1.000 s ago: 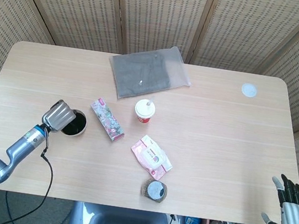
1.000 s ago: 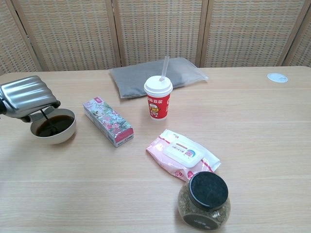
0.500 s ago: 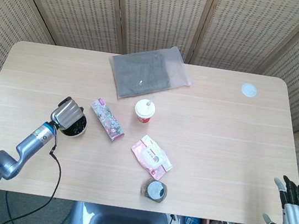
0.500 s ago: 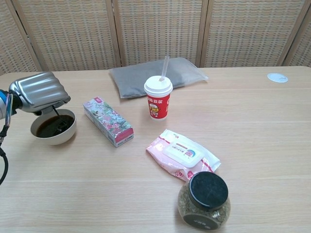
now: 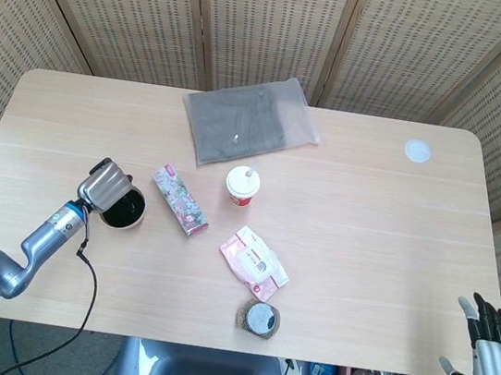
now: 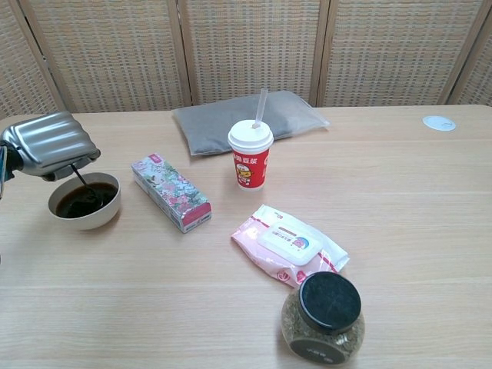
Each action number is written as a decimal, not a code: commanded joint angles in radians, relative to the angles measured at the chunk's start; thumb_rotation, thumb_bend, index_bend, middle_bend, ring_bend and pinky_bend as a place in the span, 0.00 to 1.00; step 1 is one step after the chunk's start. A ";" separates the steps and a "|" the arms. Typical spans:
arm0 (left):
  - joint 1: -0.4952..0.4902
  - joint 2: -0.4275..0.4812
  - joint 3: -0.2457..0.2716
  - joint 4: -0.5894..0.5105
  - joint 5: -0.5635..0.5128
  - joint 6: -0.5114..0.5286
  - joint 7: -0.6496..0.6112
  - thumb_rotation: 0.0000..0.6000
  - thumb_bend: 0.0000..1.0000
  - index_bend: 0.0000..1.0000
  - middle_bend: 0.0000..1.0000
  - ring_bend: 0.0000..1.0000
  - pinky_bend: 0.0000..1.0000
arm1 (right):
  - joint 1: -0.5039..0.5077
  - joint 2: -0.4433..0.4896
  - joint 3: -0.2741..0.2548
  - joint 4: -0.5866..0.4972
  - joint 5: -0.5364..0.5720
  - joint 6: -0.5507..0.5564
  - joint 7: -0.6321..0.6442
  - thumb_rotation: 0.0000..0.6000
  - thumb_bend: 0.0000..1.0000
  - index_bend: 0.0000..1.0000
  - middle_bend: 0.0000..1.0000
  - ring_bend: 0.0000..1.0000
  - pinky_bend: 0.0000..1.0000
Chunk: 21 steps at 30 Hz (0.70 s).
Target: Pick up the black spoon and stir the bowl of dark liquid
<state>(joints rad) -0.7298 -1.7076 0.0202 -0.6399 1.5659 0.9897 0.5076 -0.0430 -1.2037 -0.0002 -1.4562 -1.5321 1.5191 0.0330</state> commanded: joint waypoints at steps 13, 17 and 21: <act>0.026 0.055 -0.007 -0.120 -0.018 0.020 0.035 1.00 0.41 0.71 0.81 0.70 0.73 | -0.002 0.000 -0.002 0.002 -0.005 0.006 0.004 1.00 0.09 0.08 0.09 0.00 0.00; 0.026 0.060 -0.012 -0.137 -0.024 0.017 0.049 1.00 0.41 0.68 0.80 0.70 0.73 | -0.002 0.000 -0.001 0.002 -0.005 0.006 0.005 1.00 0.09 0.08 0.09 0.00 0.00; 0.026 0.067 -0.018 -0.155 -0.036 0.006 0.066 1.00 0.41 0.66 0.80 0.70 0.73 | -0.001 0.000 -0.001 0.003 -0.005 0.005 0.006 1.00 0.09 0.08 0.09 0.00 0.00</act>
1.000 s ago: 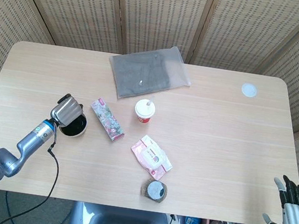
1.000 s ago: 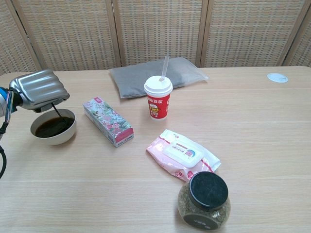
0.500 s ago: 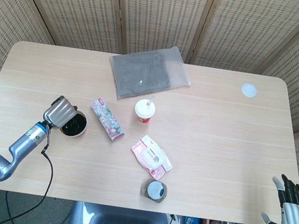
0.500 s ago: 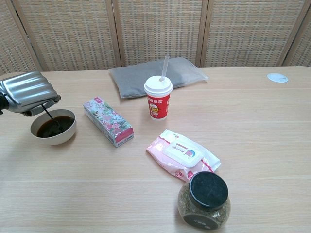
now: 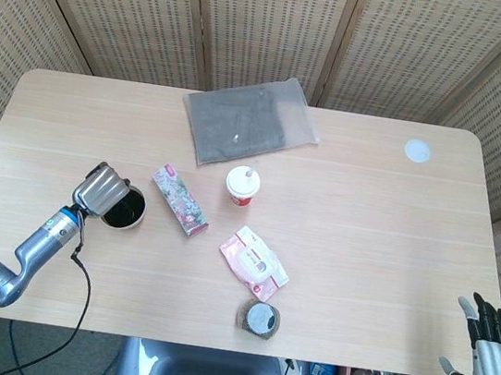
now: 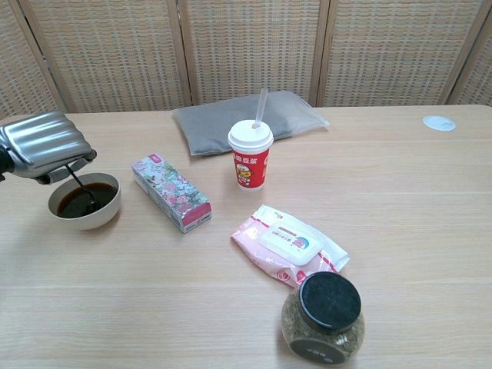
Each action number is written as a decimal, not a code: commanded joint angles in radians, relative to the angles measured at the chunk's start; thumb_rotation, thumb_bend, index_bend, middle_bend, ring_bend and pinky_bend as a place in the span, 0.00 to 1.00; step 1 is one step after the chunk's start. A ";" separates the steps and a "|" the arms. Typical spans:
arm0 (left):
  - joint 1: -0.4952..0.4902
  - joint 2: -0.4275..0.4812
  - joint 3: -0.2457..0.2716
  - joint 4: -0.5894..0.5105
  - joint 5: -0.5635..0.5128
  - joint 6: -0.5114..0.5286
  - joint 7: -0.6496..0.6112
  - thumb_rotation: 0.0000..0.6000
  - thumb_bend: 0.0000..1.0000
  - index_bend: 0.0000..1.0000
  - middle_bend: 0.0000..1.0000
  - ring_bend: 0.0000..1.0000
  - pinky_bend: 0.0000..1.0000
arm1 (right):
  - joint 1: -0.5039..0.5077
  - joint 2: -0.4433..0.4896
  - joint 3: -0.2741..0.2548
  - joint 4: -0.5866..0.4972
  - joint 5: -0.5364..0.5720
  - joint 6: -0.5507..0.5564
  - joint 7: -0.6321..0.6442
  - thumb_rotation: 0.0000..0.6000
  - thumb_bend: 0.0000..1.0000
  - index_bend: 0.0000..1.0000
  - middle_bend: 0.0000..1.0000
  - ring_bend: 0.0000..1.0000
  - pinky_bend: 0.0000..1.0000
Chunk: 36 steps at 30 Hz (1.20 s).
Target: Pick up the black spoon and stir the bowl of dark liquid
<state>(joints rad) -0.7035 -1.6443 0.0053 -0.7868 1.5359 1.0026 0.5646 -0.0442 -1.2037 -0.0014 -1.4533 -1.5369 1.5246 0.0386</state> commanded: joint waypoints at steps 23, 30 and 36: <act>-0.001 0.031 -0.022 -0.060 -0.042 -0.025 0.058 1.00 0.22 0.64 0.80 0.69 0.73 | 0.002 -0.003 0.002 0.011 0.000 -0.002 0.013 1.00 0.09 0.08 0.10 0.00 0.00; 0.022 0.062 -0.047 -0.116 -0.077 0.002 0.039 1.00 0.22 0.60 0.79 0.68 0.73 | 0.003 -0.002 0.001 0.011 0.000 -0.003 0.014 1.00 0.09 0.08 0.10 0.00 0.00; 0.095 0.143 -0.091 -0.289 -0.175 0.046 -0.017 1.00 0.22 0.54 0.76 0.67 0.73 | 0.004 -0.001 0.001 0.010 -0.003 -0.004 0.015 1.00 0.09 0.08 0.10 0.00 0.00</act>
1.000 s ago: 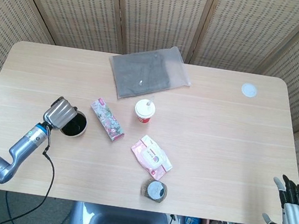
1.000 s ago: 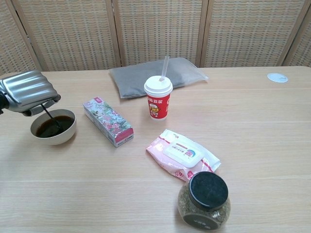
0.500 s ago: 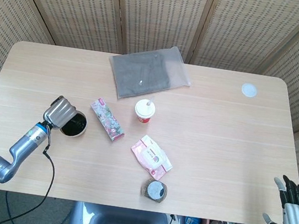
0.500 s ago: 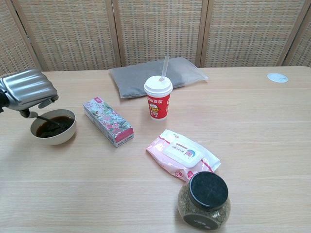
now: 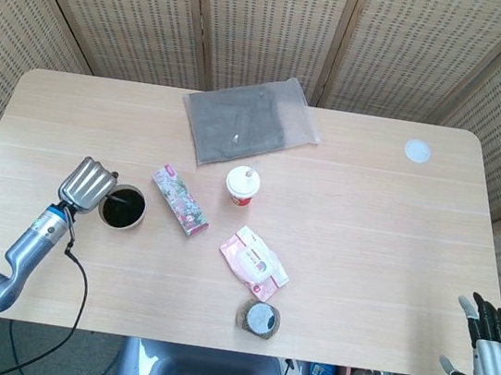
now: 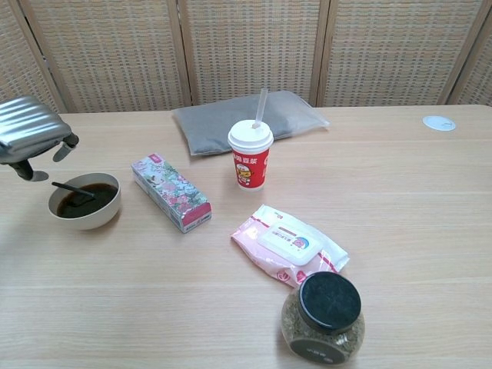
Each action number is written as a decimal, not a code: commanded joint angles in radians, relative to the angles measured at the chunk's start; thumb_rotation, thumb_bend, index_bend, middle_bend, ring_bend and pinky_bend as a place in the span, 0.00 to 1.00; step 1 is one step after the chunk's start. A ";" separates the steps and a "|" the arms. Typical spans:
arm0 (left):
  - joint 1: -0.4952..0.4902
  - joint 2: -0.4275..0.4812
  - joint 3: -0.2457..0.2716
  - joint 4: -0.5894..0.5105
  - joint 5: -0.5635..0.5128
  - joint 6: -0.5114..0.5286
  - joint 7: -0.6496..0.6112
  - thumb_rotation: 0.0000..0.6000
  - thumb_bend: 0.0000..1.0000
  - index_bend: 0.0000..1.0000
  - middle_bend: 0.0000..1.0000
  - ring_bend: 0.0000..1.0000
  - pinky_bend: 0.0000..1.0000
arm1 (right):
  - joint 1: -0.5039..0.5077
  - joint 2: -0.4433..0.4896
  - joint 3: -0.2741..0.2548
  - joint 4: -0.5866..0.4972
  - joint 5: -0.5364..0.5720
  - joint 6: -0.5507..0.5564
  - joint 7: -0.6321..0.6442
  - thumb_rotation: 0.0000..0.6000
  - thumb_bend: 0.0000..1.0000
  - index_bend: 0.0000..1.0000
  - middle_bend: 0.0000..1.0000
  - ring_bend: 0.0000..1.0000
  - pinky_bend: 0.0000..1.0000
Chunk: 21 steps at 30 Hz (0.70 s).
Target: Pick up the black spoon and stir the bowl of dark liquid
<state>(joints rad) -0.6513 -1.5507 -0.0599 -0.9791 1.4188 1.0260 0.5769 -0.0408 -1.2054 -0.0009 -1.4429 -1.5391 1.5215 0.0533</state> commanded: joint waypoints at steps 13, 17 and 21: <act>0.225 0.189 -0.041 -0.432 -0.130 0.225 -0.194 1.00 0.22 0.47 0.67 0.60 0.73 | 0.013 -0.002 0.002 -0.009 -0.010 -0.008 -0.011 1.00 0.09 0.08 0.10 0.00 0.00; 0.285 0.204 -0.020 -0.469 -0.085 0.313 -0.270 1.00 0.22 0.43 0.60 0.54 0.71 | 0.019 -0.001 0.003 -0.013 -0.012 -0.011 -0.018 1.00 0.09 0.10 0.10 0.00 0.00; 0.335 0.209 0.006 -0.494 -0.040 0.385 -0.333 1.00 0.22 0.26 0.41 0.36 0.60 | 0.025 -0.001 0.004 -0.021 -0.018 -0.015 -0.028 1.00 0.09 0.10 0.10 0.00 0.00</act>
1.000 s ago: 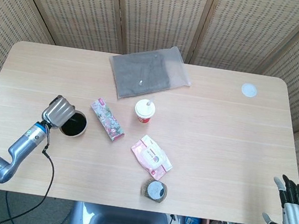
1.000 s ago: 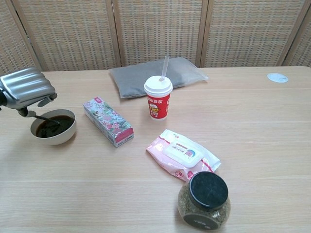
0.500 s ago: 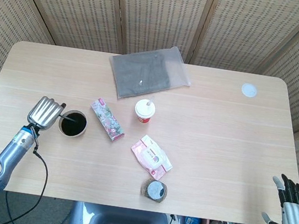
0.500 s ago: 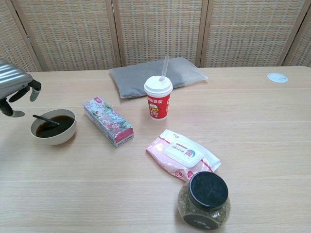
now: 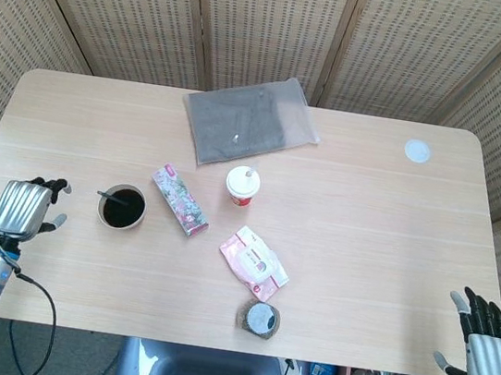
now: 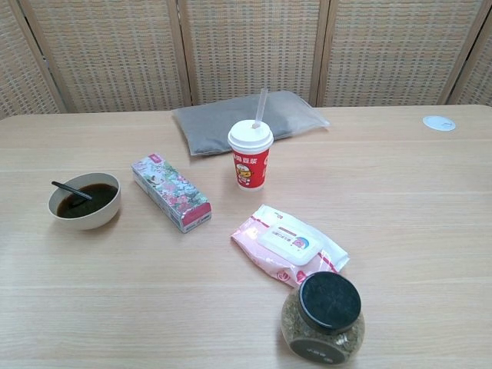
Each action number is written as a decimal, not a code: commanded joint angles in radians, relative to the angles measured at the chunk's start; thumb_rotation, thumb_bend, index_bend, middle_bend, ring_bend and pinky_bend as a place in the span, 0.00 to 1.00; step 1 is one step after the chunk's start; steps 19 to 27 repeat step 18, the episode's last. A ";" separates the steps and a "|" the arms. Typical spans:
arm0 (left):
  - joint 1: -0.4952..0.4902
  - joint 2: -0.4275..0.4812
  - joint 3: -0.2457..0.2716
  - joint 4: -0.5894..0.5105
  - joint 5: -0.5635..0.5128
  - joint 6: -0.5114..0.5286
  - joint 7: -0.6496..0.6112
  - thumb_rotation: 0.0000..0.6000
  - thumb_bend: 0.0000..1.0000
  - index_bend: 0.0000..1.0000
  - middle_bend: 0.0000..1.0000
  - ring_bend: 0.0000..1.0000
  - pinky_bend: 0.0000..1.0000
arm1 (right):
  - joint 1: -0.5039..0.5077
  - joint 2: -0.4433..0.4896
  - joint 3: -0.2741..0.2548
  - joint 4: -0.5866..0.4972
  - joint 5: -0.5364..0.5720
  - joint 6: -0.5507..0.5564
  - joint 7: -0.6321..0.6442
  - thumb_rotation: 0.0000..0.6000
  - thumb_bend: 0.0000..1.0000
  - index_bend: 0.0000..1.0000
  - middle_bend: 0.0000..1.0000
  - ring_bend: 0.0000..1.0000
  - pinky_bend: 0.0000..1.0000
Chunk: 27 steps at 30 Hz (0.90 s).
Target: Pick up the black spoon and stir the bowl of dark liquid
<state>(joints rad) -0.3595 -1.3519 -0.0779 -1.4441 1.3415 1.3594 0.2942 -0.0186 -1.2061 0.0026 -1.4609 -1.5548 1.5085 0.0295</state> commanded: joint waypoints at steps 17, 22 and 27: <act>0.211 0.088 0.132 -0.184 0.135 0.189 -0.127 1.00 0.22 0.00 0.00 0.00 0.00 | 0.011 -0.005 0.003 -0.019 -0.016 0.011 -0.029 1.00 0.09 0.10 0.04 0.00 0.00; 0.213 0.093 0.133 -0.190 0.135 0.187 -0.125 1.00 0.22 0.00 0.00 0.00 0.00 | 0.012 -0.005 0.003 -0.019 -0.017 0.011 -0.029 1.00 0.09 0.10 0.04 0.00 0.00; 0.213 0.093 0.133 -0.190 0.135 0.187 -0.125 1.00 0.22 0.00 0.00 0.00 0.00 | 0.012 -0.005 0.003 -0.019 -0.017 0.011 -0.029 1.00 0.09 0.10 0.04 0.00 0.00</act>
